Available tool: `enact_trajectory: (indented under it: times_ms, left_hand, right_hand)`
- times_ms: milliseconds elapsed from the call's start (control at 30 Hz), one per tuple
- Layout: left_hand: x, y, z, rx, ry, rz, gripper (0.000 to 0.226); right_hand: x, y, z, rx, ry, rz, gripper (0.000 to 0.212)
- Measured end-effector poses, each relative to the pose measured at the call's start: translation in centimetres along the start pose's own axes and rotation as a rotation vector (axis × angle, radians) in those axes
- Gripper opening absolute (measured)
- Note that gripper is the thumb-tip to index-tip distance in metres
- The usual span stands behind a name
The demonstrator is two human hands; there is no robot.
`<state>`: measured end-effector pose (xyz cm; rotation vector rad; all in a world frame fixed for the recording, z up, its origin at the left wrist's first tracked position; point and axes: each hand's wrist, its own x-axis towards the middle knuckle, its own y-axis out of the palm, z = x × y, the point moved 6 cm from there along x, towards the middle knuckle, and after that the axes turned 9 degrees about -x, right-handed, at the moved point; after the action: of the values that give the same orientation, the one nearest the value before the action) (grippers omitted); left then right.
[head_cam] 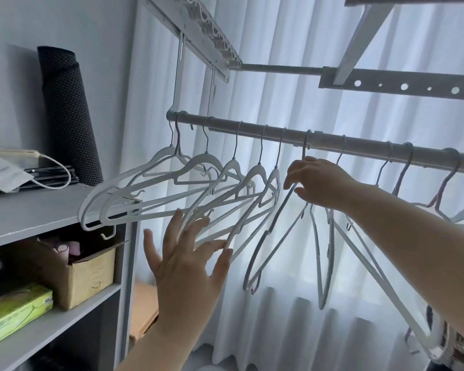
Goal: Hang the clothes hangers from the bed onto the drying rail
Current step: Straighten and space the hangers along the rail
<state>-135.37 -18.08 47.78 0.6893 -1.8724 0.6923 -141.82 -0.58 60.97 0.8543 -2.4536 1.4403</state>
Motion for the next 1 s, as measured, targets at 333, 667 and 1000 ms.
enact_trajectory:
  times_ms: [333, 667, 1000]
  left_hand:
    - [-0.4, 0.2, -0.7, -0.073, 0.032, 0.031, 0.046]
    - [0.5, -0.8, 1.2, -0.229, -0.038, -0.028, 0.059]
    - [0.2, -0.3, 0.5, -0.219, -0.001, -0.008, 0.06]
  right_hand:
    - [0.2, 0.4, 0.5, 0.001, -0.021, 0.009, 0.03]
    - [0.3, 0.6, 0.6, 0.001, -0.02, 0.023, 0.029]
    - [0.5, 0.7, 0.5, 0.006, -0.02, 0.021, 0.027]
